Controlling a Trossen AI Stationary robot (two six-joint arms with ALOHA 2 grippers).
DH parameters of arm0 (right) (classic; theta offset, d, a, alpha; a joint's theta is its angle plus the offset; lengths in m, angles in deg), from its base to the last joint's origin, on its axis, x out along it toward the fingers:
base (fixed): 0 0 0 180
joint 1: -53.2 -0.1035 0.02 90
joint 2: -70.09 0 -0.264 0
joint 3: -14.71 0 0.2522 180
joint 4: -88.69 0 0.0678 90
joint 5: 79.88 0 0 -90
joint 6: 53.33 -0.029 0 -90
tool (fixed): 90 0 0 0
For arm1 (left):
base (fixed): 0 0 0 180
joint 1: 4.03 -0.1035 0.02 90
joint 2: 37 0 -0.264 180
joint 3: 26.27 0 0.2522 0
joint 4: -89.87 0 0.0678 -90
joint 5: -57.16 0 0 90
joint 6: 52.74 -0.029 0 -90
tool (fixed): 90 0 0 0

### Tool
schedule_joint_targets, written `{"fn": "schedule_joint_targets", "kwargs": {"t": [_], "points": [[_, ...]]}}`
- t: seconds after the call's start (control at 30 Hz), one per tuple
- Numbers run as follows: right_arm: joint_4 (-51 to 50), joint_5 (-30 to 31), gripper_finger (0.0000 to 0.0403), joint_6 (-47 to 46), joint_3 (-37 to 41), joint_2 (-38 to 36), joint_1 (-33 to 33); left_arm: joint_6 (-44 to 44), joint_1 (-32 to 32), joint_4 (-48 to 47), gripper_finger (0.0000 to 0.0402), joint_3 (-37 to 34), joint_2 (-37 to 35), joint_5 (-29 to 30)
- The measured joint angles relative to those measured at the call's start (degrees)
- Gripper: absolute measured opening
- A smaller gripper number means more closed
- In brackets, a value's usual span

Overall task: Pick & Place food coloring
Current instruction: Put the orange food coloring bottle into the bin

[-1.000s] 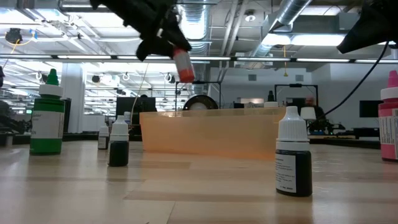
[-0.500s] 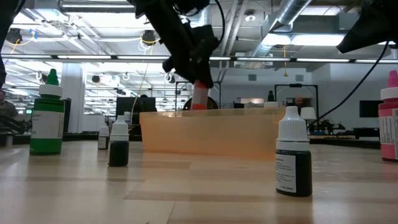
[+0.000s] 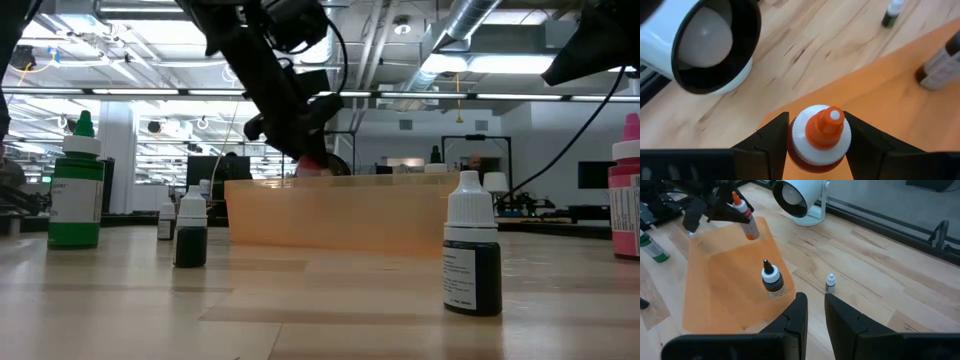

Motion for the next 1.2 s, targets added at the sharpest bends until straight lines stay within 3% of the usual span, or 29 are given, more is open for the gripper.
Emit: {"fn": "schedule_joint_targets", "kwargs": {"t": [0.63,1.2], "points": [[0.11,0.00,0.0056,-0.14,0.00,0.00,0.00,-1.35,-2.99,7.75,0.0157,-2.54,2.86,-1.01],[0.49,-0.02,0.0056,-0.12,0.00,0.02,-0.01,-1.52,-2.99,7.75,0.0157,-2.63,4.57,-1.02]]}}
